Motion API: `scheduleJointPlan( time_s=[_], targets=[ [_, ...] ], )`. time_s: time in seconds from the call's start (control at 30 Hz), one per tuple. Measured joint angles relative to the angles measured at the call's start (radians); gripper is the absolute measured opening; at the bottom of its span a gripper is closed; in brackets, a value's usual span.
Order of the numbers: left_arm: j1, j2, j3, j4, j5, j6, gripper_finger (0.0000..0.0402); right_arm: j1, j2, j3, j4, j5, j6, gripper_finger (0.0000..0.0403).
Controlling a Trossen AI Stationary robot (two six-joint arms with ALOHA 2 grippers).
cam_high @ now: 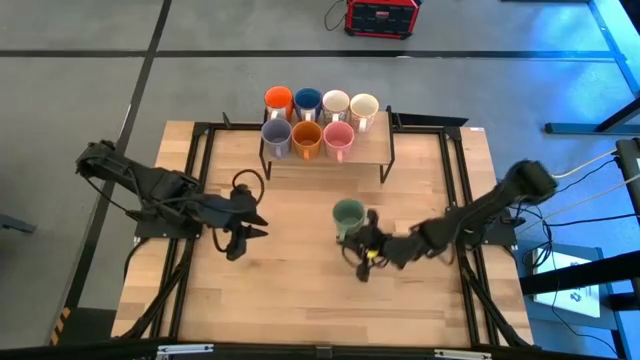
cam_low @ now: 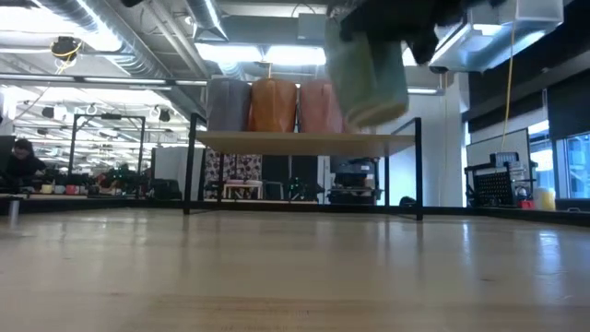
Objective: Place coffee mugs
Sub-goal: Put the green mug on the shelf
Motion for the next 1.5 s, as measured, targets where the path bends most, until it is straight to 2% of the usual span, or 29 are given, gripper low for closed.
scheduleJointPlan(
  time_s=[0.1, 0.3, 0.5, 0.7, 0.97, 1.23, 1.5],
  targets=[
    [0.000, -0.007, 0.000, 0.005, -0.034, 0.030, 0.0119, -0.058, -0.143, -0.023, -0.075, -0.059, -0.048, 0.0009],
    [0.000, -0.001, 0.000, 0.005, -0.064, 0.082, 0.0119, -0.238, -0.380, -0.138, -0.094, -0.261, -0.157, 0.0008],
    [0.000, -0.001, 0.000, 0.008, -0.125, 0.082, 0.0119, -0.491, -0.502, -0.210, -0.096, -0.506, -0.266, 0.0008],
    [0.000, -0.001, 0.000, 0.015, -0.130, 0.081, 0.0119, -0.716, -0.501, -0.229, -0.090, -0.759, -0.365, 0.0008],
    [0.000, -0.001, 0.000, 0.019, -0.140, 0.080, 0.0119, -0.900, -0.492, -0.254, -0.083, -0.963, -0.440, 0.0008],
    [0.000, -0.001, 0.000, 0.019, -0.141, 0.080, 0.0119, -0.978, -0.486, -0.280, -0.079, -1.035, -0.464, 0.0009],
    [0.000, -0.001, 0.000, 0.043, -0.149, 0.080, 0.0119, -0.976, -0.419, -0.285, 0.000, -1.053, -0.485, 0.0009]
  ],
)
